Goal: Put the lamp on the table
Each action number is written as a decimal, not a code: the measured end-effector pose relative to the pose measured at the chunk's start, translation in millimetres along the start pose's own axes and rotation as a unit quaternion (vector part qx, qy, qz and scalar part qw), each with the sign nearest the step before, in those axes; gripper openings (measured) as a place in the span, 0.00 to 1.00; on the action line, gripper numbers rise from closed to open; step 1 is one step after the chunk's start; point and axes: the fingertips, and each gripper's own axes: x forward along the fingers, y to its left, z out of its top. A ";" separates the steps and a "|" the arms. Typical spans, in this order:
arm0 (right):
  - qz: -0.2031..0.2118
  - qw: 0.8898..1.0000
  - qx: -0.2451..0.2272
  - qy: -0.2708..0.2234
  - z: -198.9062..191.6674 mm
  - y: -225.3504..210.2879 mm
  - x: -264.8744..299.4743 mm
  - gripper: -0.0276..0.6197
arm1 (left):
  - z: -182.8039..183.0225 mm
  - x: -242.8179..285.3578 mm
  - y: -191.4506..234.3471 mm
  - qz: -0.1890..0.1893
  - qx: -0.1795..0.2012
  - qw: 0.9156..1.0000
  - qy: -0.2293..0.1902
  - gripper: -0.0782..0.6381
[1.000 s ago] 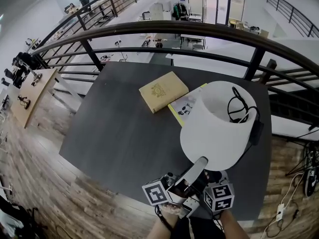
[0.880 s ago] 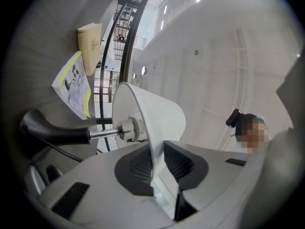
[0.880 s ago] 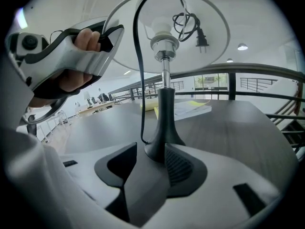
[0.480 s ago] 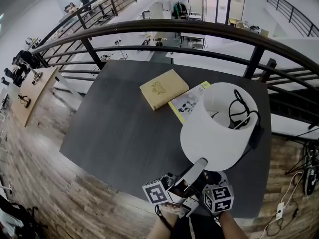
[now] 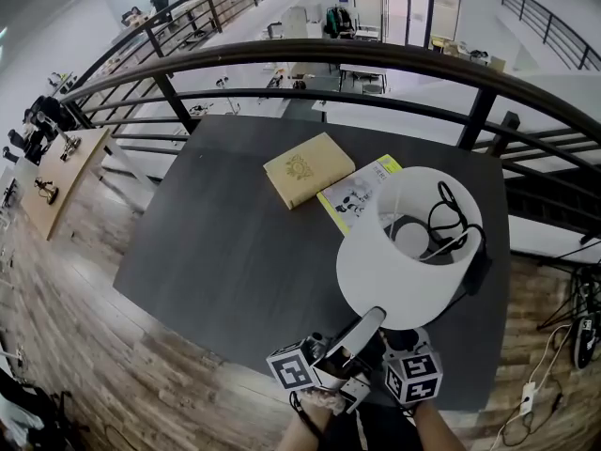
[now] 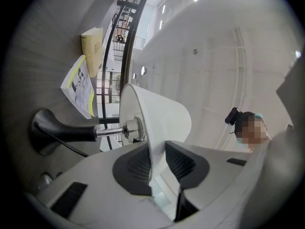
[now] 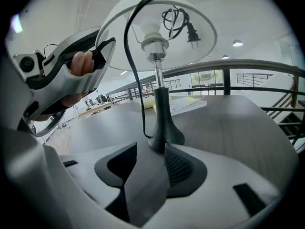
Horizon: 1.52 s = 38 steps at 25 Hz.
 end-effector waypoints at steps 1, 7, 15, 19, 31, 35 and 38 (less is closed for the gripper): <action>0.001 1.000 0.000 0.001 -0.7 0.5 -0.9 0.36 | -0.1 -1.5 -0.4 0.000 0.000 1.000 -0.001 0.24; 0.000 1.000 -0.001 0.004 -4.7 2.0 -2.0 0.36 | -2.2 -11.6 0.6 -0.002 -0.001 1.000 -0.009 0.25; 0.001 1.000 -0.002 0.007 -9.6 4.9 -9.4 0.36 | -5.2 -17.6 0.8 0.000 0.006 1.000 -0.014 0.26; 0.003 1.000 -0.004 0.010 -11.6 7.6 -10.7 0.36 | -4.4 -17.3 0.6 0.001 0.010 1.000 -0.016 0.26; 0.025 0.999 0.032 0.024 -7.5 22.2 -16.7 0.36 | -3.5 -30.0 3.3 0.059 0.008 0.998 -0.027 0.33; 0.038 0.998 0.032 0.025 -4.0 34.0 -19.1 0.28 | -3.2 -36.9 4.0 0.079 0.012 0.996 -0.033 0.35; 0.049 0.998 0.032 0.029 -1.4 39.3 -18.1 0.26 | 1.6 -44.3 7.3 0.094 0.014 0.994 -0.046 0.34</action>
